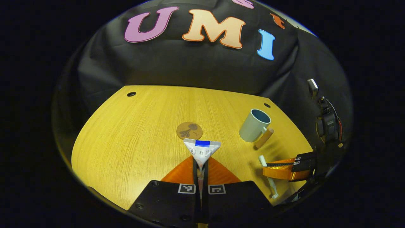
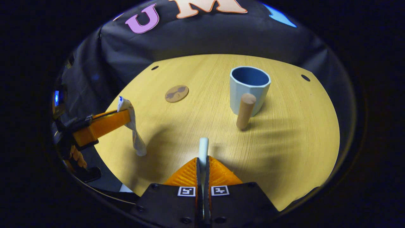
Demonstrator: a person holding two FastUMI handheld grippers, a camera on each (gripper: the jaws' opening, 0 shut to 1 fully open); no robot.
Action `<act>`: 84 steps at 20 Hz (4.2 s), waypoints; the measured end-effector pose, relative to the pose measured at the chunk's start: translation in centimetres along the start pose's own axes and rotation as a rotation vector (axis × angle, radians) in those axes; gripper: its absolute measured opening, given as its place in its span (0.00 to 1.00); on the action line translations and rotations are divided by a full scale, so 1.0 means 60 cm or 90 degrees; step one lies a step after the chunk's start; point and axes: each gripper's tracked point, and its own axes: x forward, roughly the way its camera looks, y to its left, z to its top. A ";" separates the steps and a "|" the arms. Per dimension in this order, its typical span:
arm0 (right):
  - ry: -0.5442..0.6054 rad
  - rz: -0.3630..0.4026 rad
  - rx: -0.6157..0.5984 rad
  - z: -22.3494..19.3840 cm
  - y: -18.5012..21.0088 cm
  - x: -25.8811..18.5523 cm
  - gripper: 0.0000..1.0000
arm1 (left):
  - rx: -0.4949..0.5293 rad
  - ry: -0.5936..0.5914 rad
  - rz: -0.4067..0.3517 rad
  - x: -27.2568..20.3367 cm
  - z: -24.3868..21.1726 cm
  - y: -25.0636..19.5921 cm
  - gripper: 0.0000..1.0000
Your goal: Put the toothbrush and toothpaste on the desktop into the cup, then pick up the cup and place it on the coaster on the desktop.
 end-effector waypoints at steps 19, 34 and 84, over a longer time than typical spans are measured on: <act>-0.313 0.017 0.070 0.299 -0.054 -0.090 0.04 | -0.016 -0.067 -0.005 -0.038 0.096 -0.012 0.00; -0.481 -0.059 0.110 0.459 -0.159 -0.056 0.04 | -0.031 -0.085 0.047 -0.079 0.117 -0.004 0.00; -0.410 -0.184 0.075 0.233 -0.321 -0.180 0.99 | -0.009 -0.104 -0.170 0.188 0.239 -0.306 0.17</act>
